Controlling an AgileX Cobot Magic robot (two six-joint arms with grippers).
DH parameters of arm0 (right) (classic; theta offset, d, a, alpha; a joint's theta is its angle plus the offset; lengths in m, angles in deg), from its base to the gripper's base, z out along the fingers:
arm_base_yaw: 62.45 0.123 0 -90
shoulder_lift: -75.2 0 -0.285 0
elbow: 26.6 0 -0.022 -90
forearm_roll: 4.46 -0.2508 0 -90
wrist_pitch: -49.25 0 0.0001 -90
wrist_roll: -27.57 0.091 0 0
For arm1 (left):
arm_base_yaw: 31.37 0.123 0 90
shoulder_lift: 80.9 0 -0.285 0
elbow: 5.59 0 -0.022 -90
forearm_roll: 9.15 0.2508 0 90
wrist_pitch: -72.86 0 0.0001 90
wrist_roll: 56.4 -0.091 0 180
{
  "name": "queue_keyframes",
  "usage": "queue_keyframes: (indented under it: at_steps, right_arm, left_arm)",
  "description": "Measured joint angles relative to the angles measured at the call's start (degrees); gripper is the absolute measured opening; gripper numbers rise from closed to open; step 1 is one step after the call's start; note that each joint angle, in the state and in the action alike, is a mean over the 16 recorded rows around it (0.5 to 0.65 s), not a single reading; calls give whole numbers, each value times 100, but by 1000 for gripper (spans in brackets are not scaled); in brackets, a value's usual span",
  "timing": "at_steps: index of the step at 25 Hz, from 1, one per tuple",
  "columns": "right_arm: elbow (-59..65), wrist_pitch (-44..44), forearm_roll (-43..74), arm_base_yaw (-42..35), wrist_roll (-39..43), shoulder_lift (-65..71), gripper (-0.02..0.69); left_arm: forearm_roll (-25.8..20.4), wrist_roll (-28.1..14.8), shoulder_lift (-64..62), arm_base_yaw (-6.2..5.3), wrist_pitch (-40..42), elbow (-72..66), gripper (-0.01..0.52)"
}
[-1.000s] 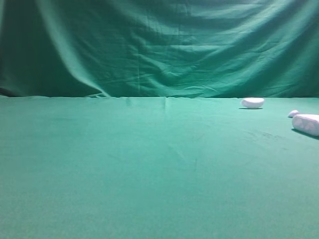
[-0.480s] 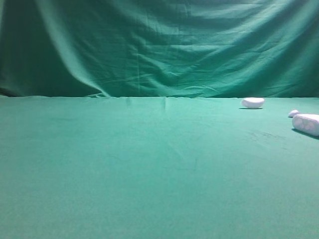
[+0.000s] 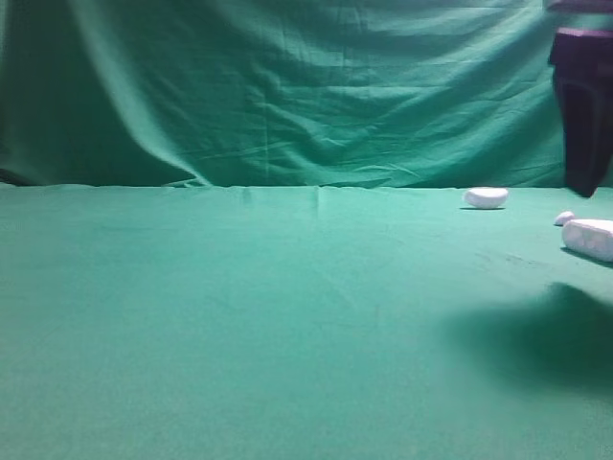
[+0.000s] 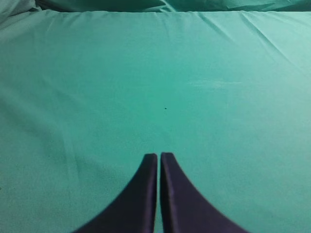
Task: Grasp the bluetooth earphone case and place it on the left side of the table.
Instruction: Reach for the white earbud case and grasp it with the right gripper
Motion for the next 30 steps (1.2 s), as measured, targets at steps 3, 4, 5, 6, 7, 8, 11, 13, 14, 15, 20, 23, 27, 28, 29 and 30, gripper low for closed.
queue_keyframes:
  at_steps: [3, 4, 5, 6, 7, 8, 11, 13, 14, 15, 20, 23, 27, 28, 29, 30]
  right_arm:
    - [-115, 37, 22, 0, 39, 226, 552]
    - [-143, 49, 34, 0, 54, 284, 537]
    - [-167, 58, 47, 0, 70, 335, 520]
    - [-186, 68, 61, 0, 89, 377, 504]
    - [-201, 75, 76, 0, 108, 412, 489]
    - [-214, 82, 92, 0, 131, 441, 475]
    - [-249, 84, 140, 0, 201, 492, 430]
    - [-296, 44, 171, 4, 249, 502, 401]
    - [-339, 7, 184, 11, 273, 500, 386]
    - [-398, -42, 195, 24, 296, 497, 371]
    - [-969, -394, 227, 246, 389, 469, 320]
    - [-1528, -627, 222, 552, 425, 501, 321]
    - [-2494, -932, 198, 1165, 436, 722, 321]
    - [-2762, -996, 191, 1348, 436, 815, 321]
    - [-3035, -1050, 184, 1538, 436, 926, 321]
    - [-3309, -1096, 177, 1735, 435, 1055, 321]
  left_arm:
    - [0, 0, 0, 0, 0, 0, 0]
    - [0, 0, 0, 0, 0, 0, 0]
    - [0, 0, 0, 0, 0, 0, 0]
    - [0, 0, 0, 0, 0, 0, 0]
    - [0, 0, 0, 0, 0, 0, 0]
    - [0, 0, 0, 0, 0, 0, 0]
    - [0, 0, 0, 0, 0, 0, 0]
    - [0, 0, 0, 0, 0, 0, 0]
    - [0, 0, 0, 0, 0, 0, 0]
    - [0, 0, 0, 0, 0, 0, 0]
    - [0, 0, 0, 0, 0, 0, 0]
    - [0, 0, 0, 0, 0, 0, 0]
    - [0, 0, 0, 0, 0, 0, 0]
    - [0, 0, 0, 0, 0, 0, 0]
    - [0, 0, 0, 0, 0, 0, 0]
    - [0, 0, 0, 0, 0, 0, 0]
